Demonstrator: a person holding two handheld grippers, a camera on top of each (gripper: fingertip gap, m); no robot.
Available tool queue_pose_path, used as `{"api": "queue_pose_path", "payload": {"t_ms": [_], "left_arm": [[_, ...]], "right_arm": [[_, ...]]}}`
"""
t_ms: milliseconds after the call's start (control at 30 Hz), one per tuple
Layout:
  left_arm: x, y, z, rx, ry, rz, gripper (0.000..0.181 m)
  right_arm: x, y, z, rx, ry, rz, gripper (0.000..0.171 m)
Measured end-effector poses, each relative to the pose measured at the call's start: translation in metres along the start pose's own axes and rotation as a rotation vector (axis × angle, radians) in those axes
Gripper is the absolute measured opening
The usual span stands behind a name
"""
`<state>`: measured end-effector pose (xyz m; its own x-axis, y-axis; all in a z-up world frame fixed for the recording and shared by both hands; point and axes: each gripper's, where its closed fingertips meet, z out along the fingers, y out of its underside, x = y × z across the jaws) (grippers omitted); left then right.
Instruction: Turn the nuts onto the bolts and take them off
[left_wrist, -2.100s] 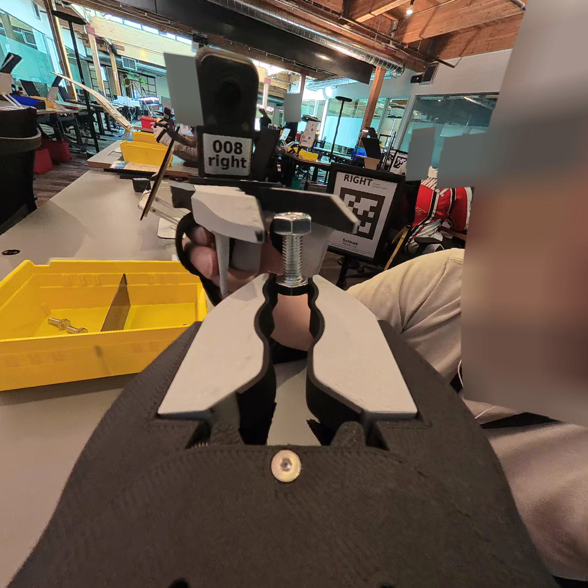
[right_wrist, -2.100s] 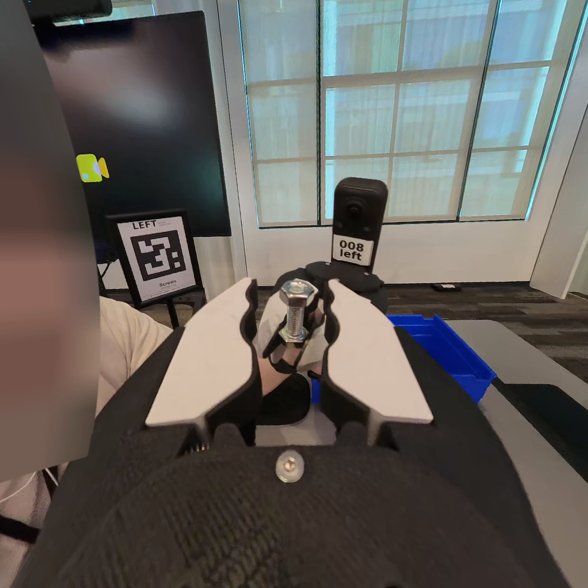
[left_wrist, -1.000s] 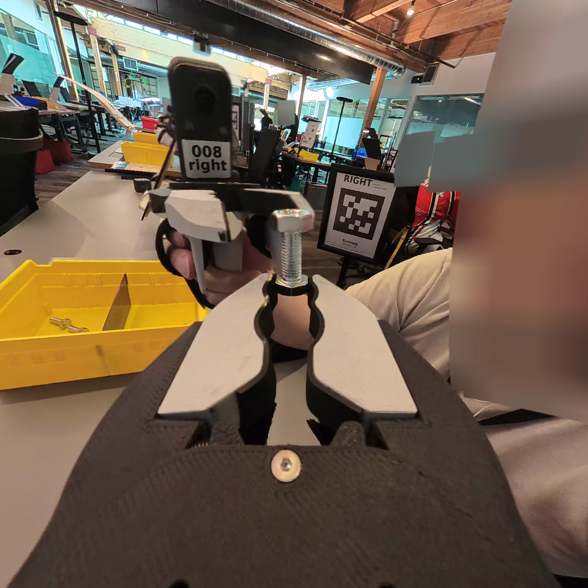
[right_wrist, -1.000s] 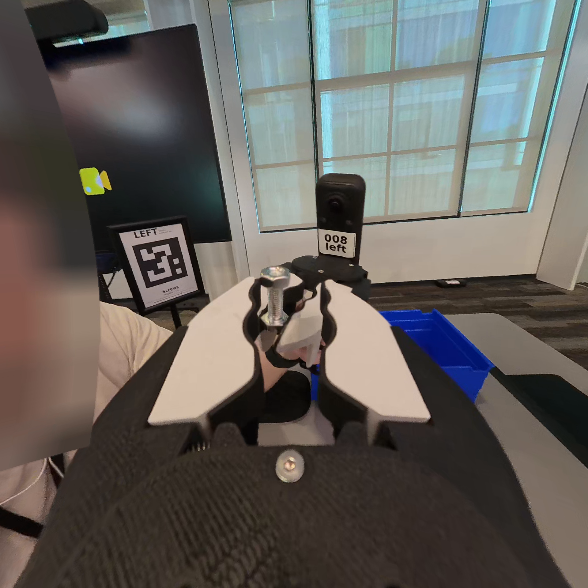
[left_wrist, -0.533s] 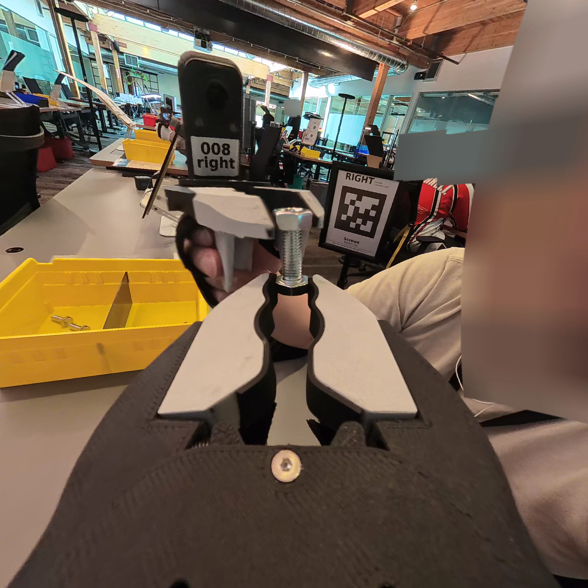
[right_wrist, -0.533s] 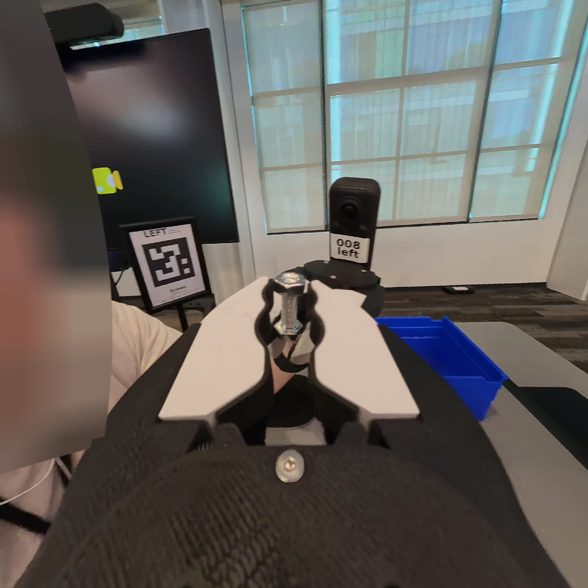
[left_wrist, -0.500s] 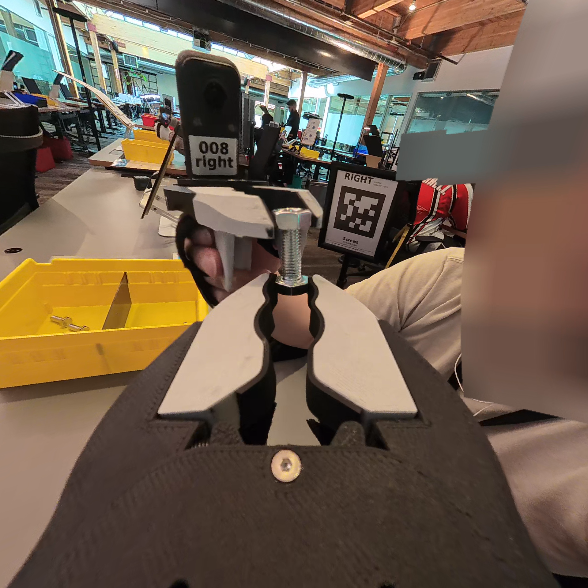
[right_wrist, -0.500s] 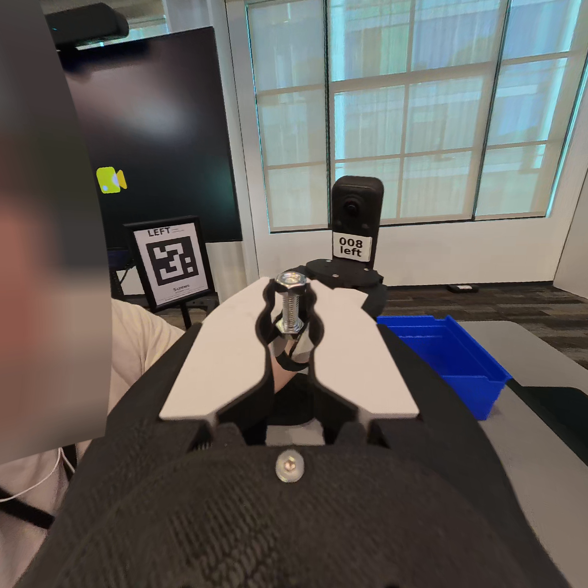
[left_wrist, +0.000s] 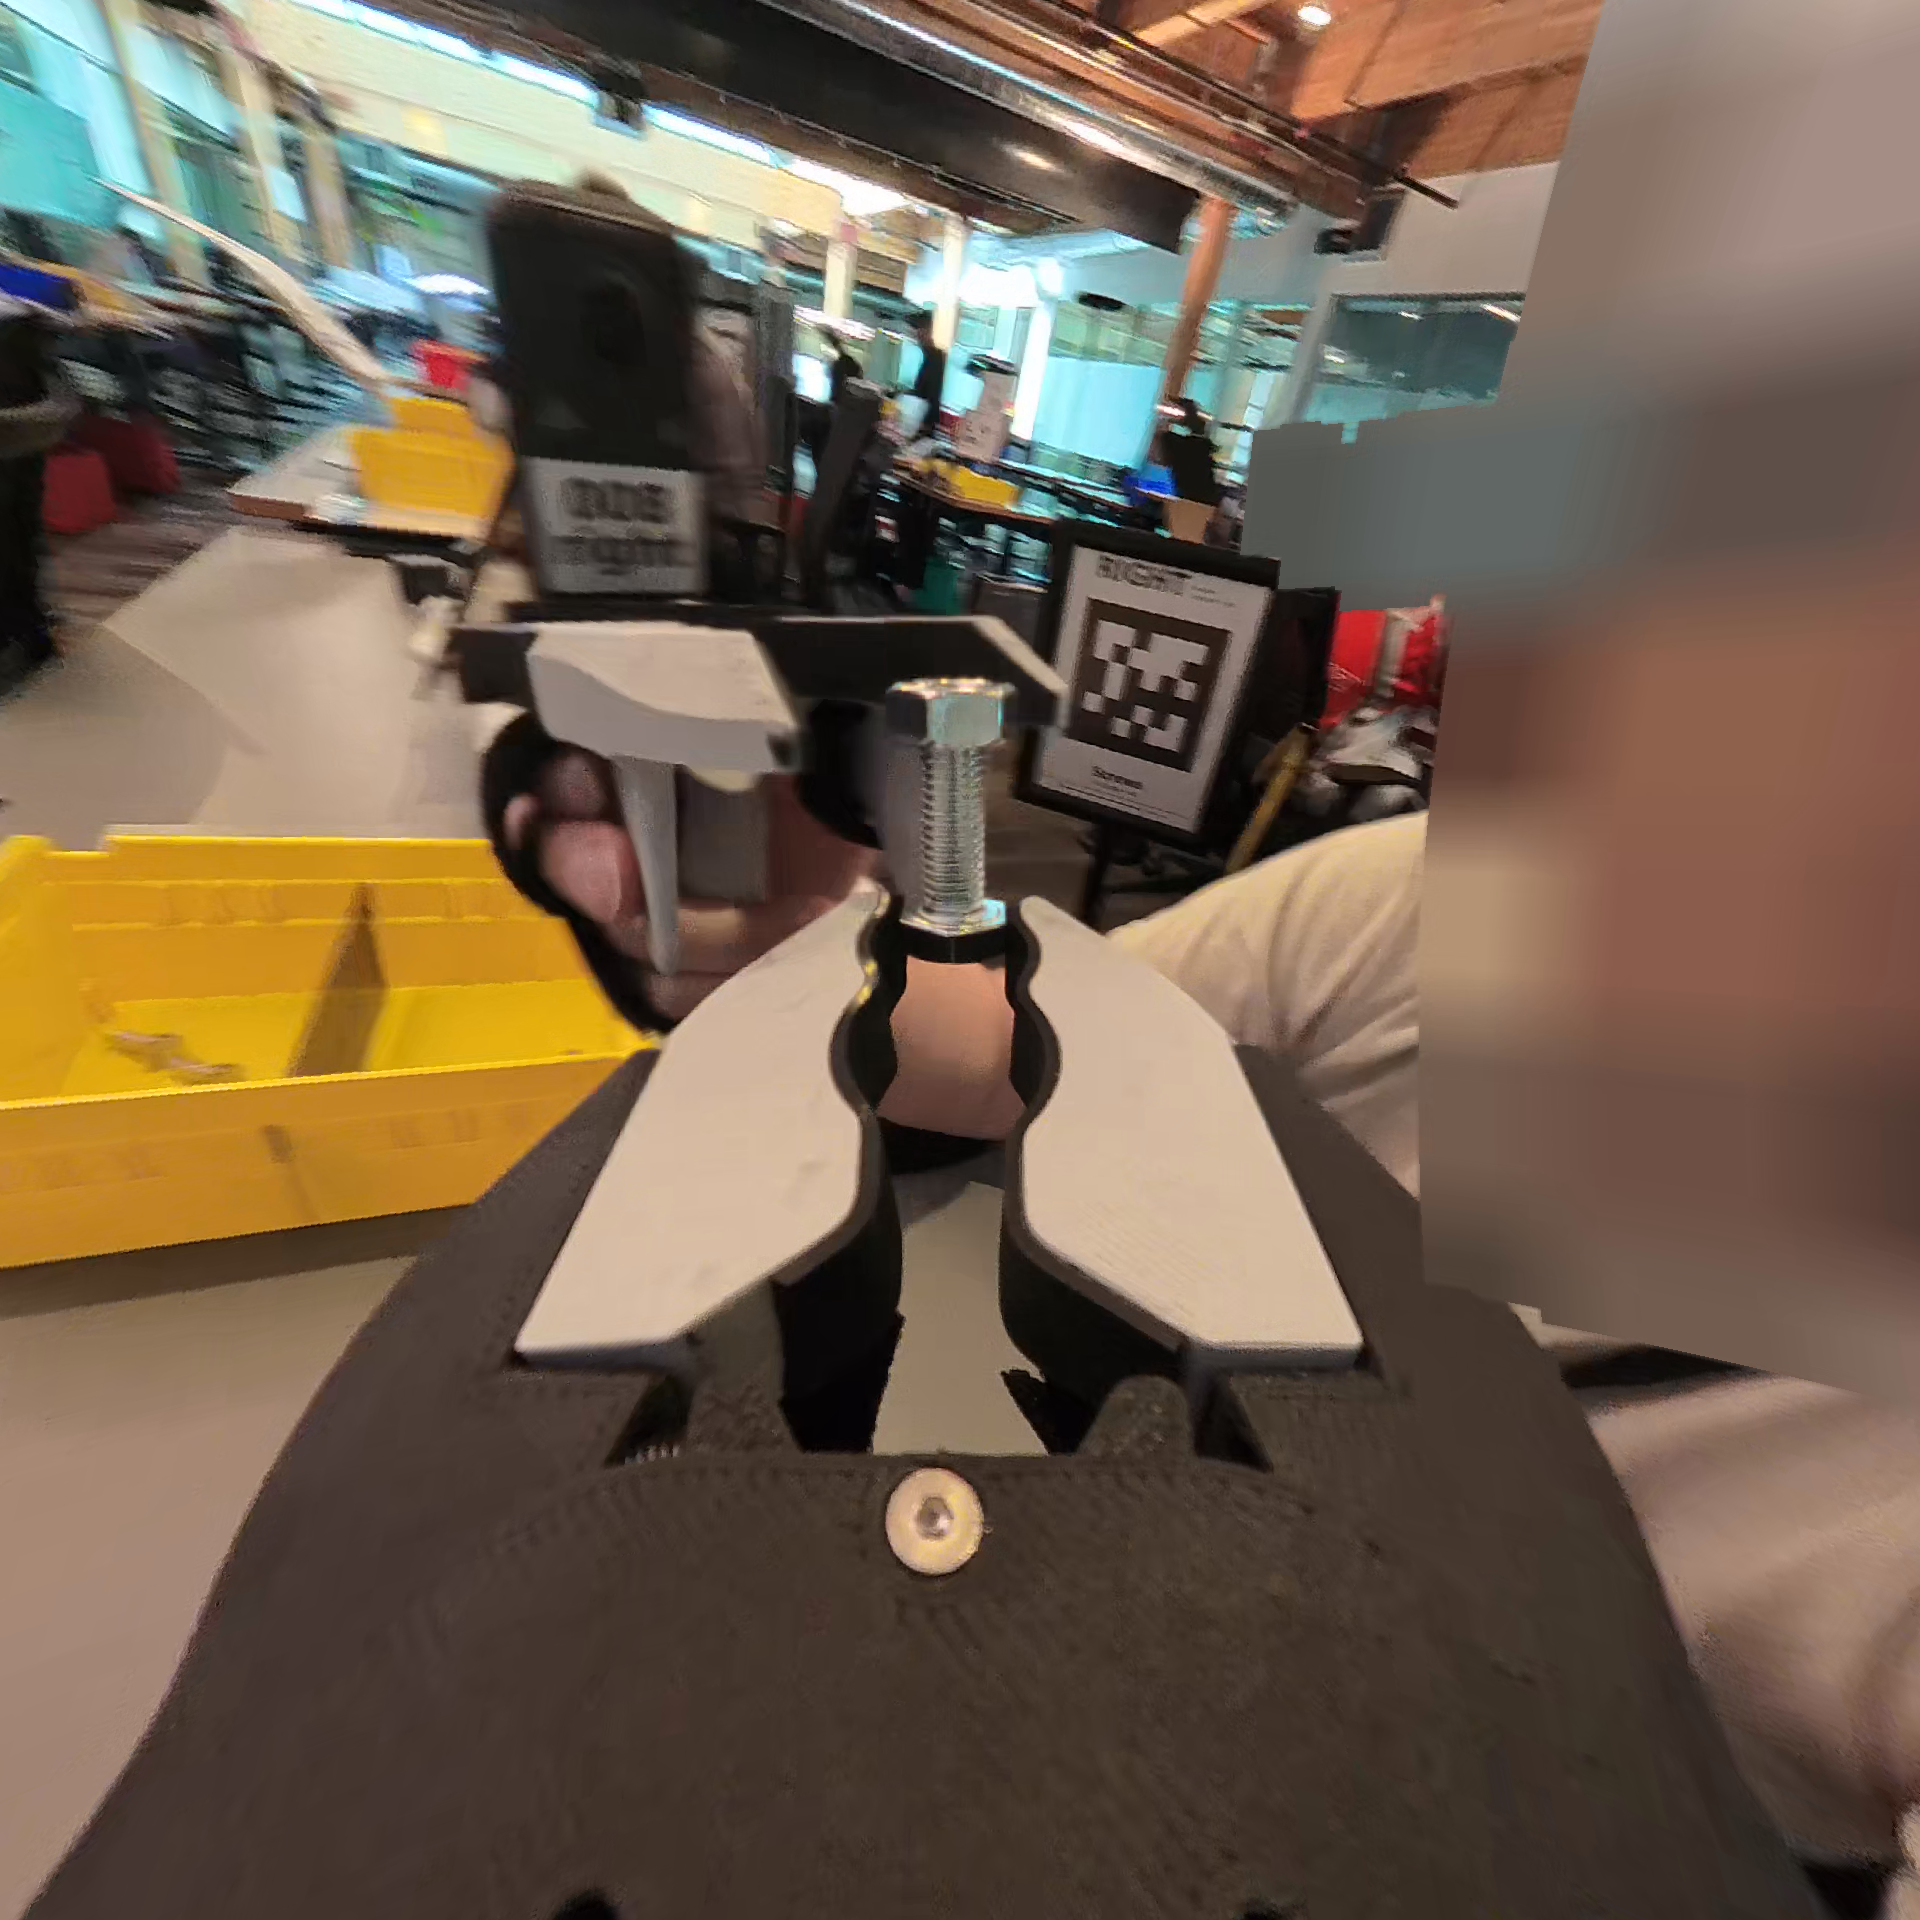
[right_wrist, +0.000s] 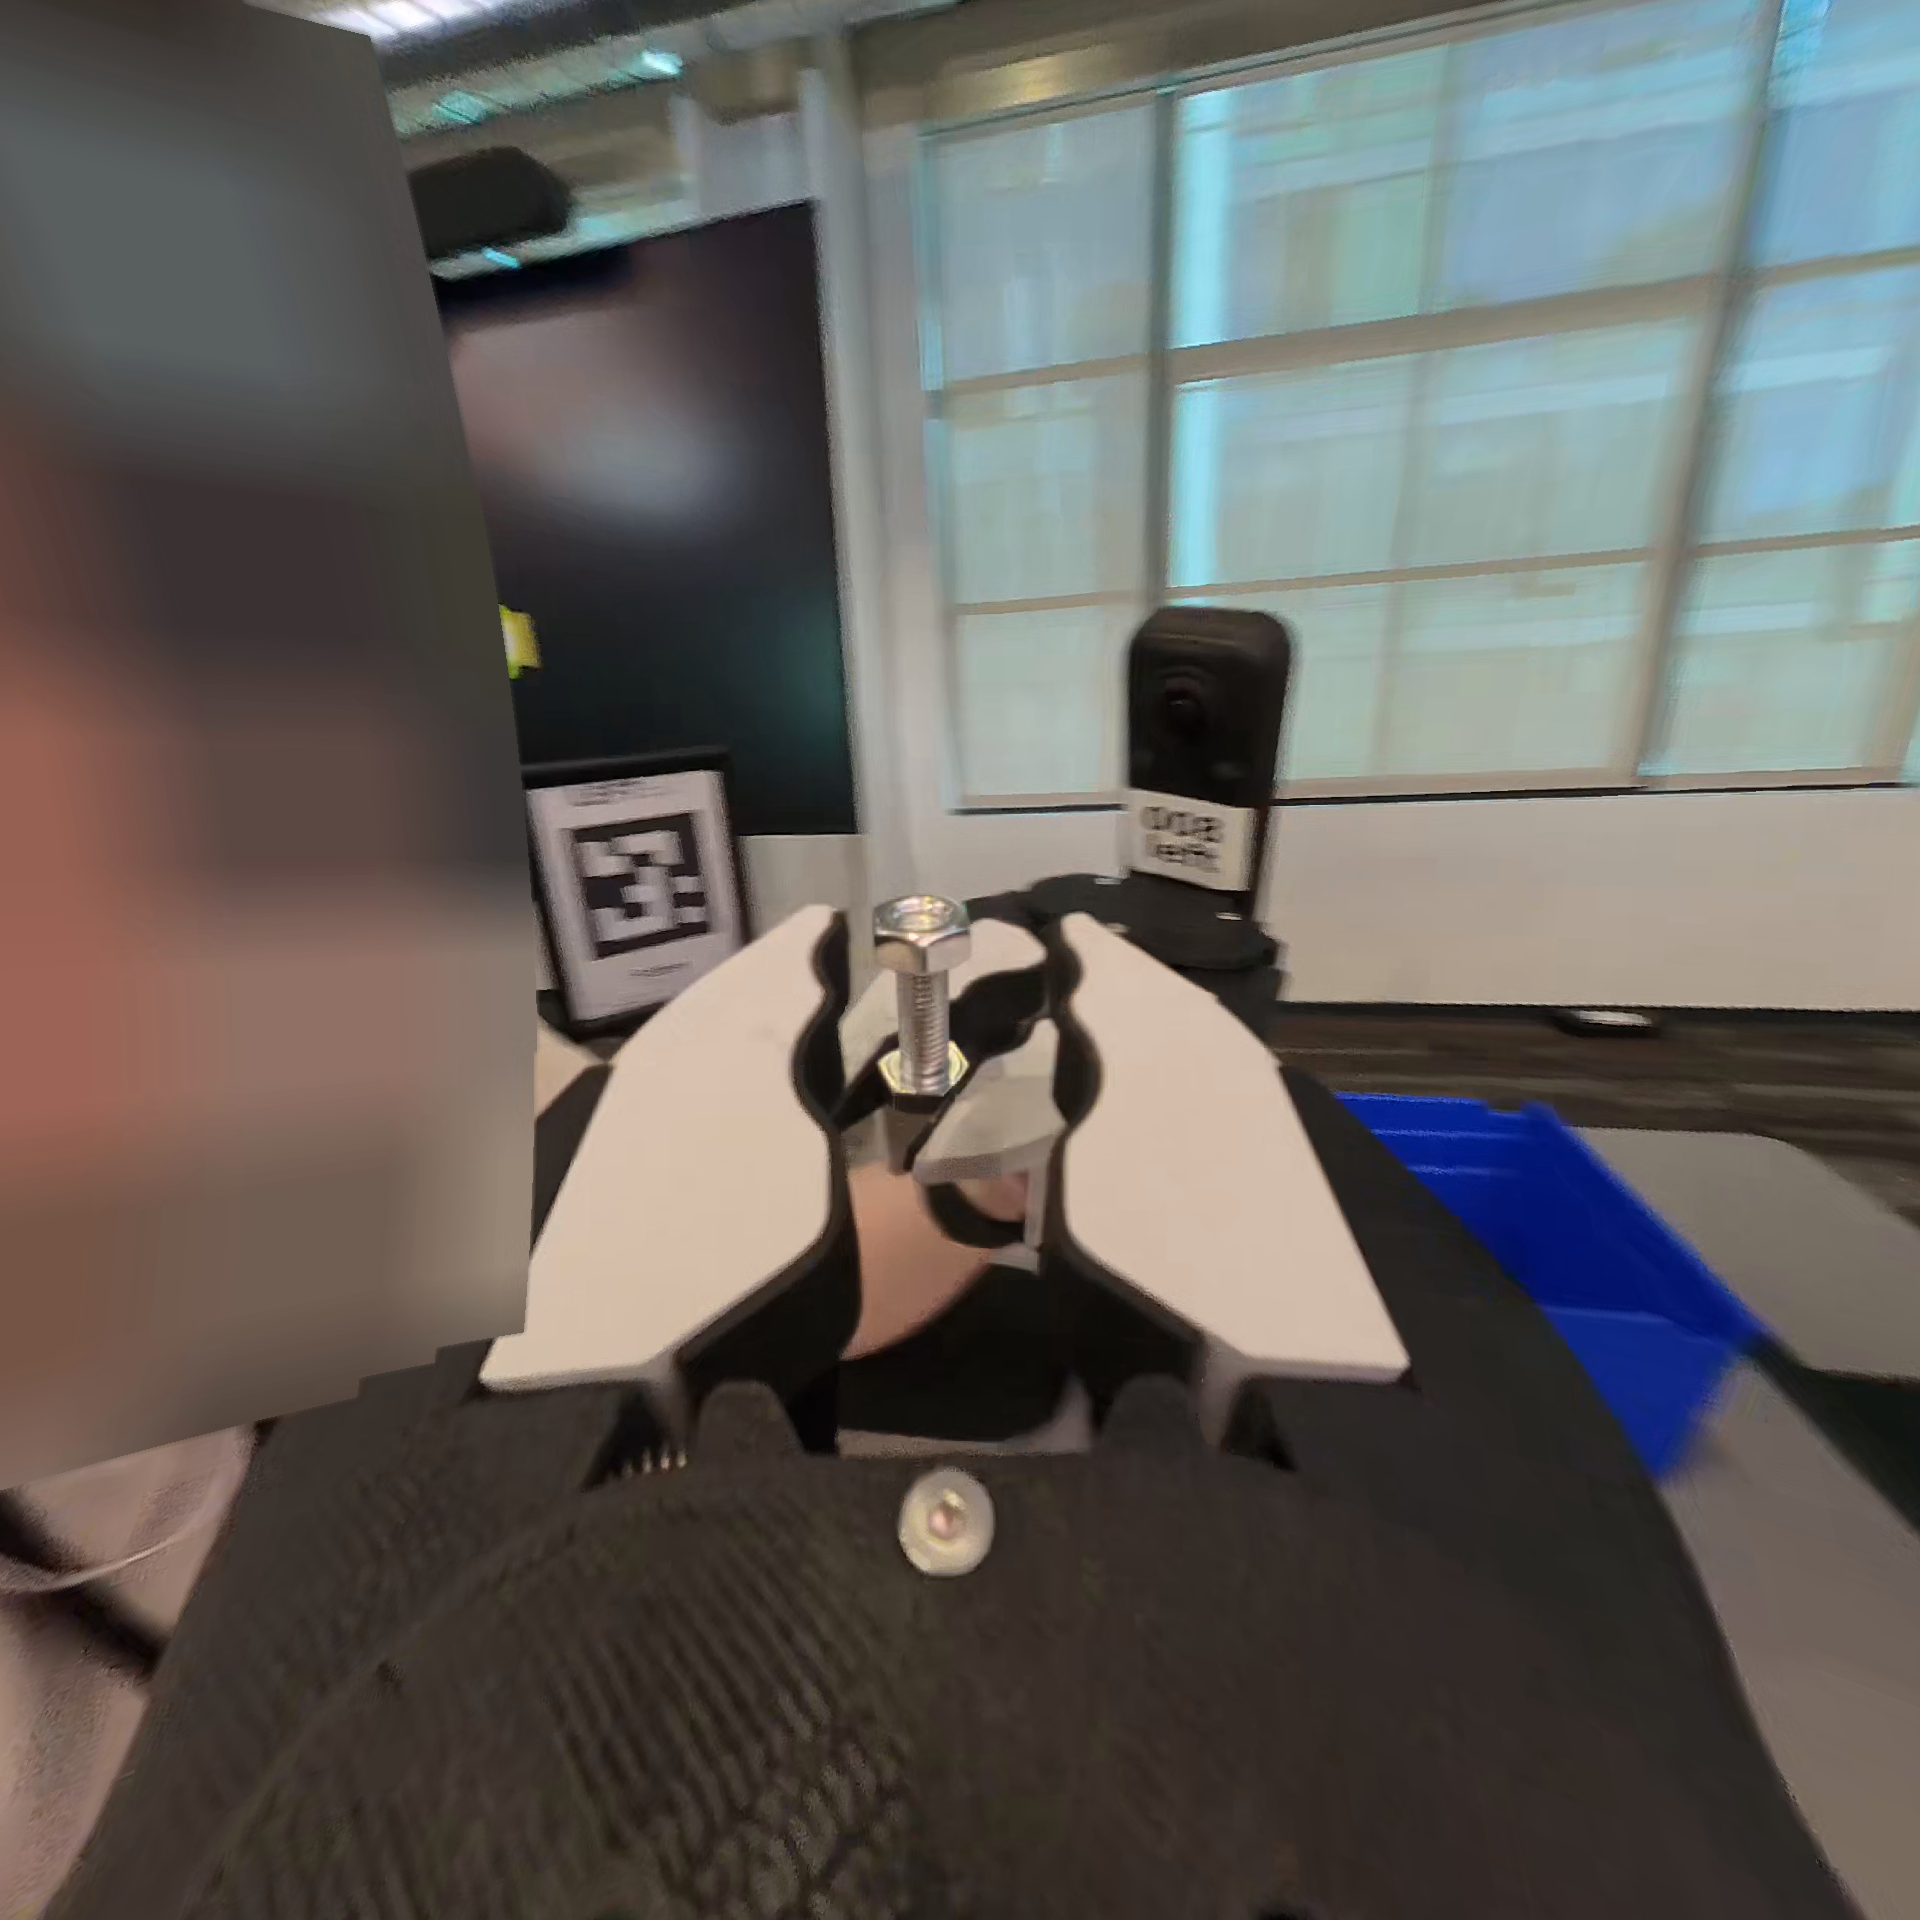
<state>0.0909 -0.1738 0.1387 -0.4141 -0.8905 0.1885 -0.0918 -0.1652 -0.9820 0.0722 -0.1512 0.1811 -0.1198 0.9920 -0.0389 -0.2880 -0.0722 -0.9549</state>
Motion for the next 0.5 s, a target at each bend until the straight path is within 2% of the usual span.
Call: {"api": "queue_pose_path", "payload": {"t_ms": [33,167,267,367,500], "left_arm": [[-0.007,-0.003,-0.003,0.019,-0.058,0.020,0.018],[-0.027,-0.013,-0.014,0.068,-0.237,0.084,0.018],[-0.035,-0.012,-0.016,0.055,-0.316,0.122,0.018],[-0.036,-0.011,-0.013,0.044,-0.330,0.125,0.018],[-0.027,-0.010,-0.009,0.046,-0.259,0.108,0.018]], "right_arm": [[0.004,-0.003,-0.001,-0.003,0.066,-0.053,0.042],[0.020,-0.009,-0.002,-0.049,0.347,-0.245,0.041],[0.030,-0.009,-0.003,-0.072,0.502,-0.300,0.035],[0.029,-0.007,-0.001,-0.062,0.489,-0.229,0.019],[0.020,-0.006,0.000,-0.049,0.336,-0.083,0.018]]}}
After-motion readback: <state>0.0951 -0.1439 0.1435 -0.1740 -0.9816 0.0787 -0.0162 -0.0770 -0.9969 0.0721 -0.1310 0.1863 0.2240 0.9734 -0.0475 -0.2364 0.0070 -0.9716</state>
